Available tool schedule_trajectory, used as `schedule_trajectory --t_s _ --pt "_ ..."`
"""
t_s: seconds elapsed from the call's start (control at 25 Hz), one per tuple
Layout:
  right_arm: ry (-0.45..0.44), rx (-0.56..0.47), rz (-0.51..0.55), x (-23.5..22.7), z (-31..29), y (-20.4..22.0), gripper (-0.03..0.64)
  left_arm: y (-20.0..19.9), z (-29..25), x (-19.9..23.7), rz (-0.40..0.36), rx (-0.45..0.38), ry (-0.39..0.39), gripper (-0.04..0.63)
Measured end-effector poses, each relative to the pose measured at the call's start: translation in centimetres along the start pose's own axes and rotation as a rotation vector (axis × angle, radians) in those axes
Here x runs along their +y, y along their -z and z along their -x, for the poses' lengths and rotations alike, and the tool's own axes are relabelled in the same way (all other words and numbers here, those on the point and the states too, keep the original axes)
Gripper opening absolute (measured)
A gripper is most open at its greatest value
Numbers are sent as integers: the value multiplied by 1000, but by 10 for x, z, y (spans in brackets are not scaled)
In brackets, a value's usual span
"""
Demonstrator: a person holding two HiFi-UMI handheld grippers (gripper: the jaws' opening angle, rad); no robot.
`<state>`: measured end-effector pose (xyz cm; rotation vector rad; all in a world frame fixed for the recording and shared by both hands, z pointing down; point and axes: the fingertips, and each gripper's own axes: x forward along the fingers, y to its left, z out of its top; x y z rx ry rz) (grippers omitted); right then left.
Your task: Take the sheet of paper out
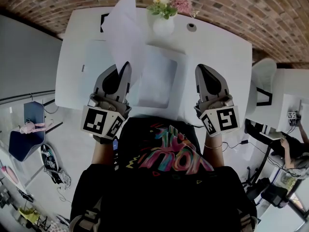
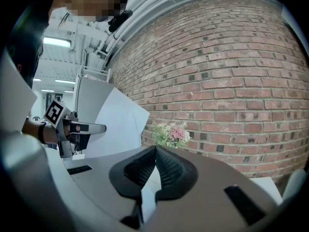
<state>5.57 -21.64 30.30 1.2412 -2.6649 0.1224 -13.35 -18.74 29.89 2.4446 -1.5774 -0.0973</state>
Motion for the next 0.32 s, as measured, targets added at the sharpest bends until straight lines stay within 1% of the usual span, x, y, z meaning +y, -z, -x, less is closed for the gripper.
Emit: schedule_trajectory --t_s 0.32 --pt "-16 5 6 5 -3 3 17 4 1 0 -7 9 1 23"
